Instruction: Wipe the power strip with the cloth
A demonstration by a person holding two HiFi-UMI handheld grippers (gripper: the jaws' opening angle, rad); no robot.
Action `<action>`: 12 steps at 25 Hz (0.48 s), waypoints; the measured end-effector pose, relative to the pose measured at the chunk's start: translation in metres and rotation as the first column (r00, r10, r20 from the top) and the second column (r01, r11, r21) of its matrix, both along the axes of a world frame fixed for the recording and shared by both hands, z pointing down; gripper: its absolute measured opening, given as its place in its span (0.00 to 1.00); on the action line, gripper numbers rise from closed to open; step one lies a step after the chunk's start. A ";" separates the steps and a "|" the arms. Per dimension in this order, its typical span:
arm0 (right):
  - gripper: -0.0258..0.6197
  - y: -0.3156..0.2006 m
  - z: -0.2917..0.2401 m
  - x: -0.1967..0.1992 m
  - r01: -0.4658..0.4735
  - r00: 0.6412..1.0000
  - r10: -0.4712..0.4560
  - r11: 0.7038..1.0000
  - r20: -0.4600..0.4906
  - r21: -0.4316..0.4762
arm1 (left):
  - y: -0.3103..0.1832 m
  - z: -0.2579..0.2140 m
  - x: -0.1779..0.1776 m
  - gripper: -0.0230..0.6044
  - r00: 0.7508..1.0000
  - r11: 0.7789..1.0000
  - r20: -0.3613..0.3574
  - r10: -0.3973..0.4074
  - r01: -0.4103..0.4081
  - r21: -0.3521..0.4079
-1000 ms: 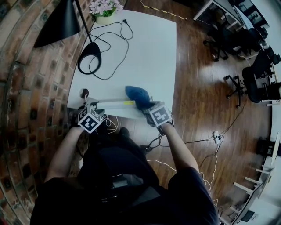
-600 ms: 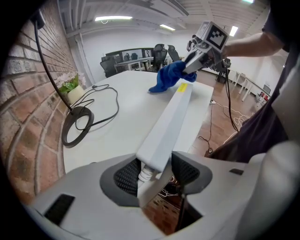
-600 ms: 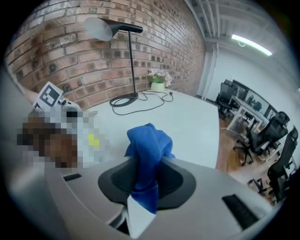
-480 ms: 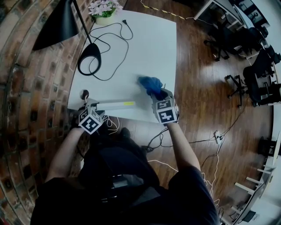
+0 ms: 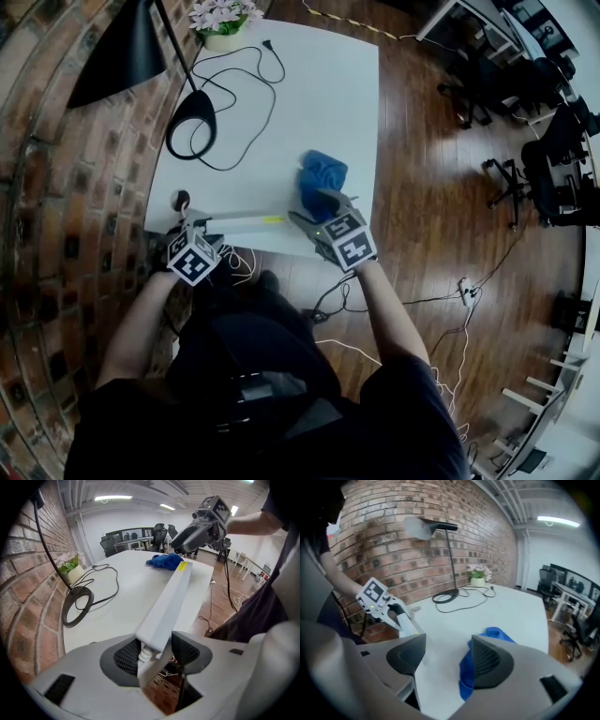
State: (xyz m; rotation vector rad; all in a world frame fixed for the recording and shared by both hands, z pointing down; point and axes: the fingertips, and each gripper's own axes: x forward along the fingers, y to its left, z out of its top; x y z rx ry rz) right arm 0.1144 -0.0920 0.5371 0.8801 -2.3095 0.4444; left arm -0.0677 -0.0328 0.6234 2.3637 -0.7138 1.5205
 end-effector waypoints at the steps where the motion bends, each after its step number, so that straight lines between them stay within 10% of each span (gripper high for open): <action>1: 0.52 0.006 -0.002 -0.016 0.076 0.997 -0.076 0.997 0.005 -0.004 | 0.000 0.000 0.000 0.37 1.000 1.000 0.001 0.003 -0.003 -0.001; 5: 0.52 0.029 0.017 -0.066 0.341 0.934 -0.347 0.937 -0.081 -0.080 | 0.001 0.000 0.002 0.37 1.000 1.000 0.006 0.012 -0.012 -0.001; 9: 0.52 0.052 0.056 -0.085 0.534 0.797 -0.553 0.833 -0.245 -0.143 | 0.002 0.000 0.002 0.37 0.999 0.999 0.008 0.032 -0.032 0.004; 12: 0.33 0.056 0.064 -0.089 0.602 0.724 -0.593 0.793 -0.352 -0.098 | 0.001 -0.002 0.002 0.38 0.999 0.999 -0.001 0.049 -0.048 0.021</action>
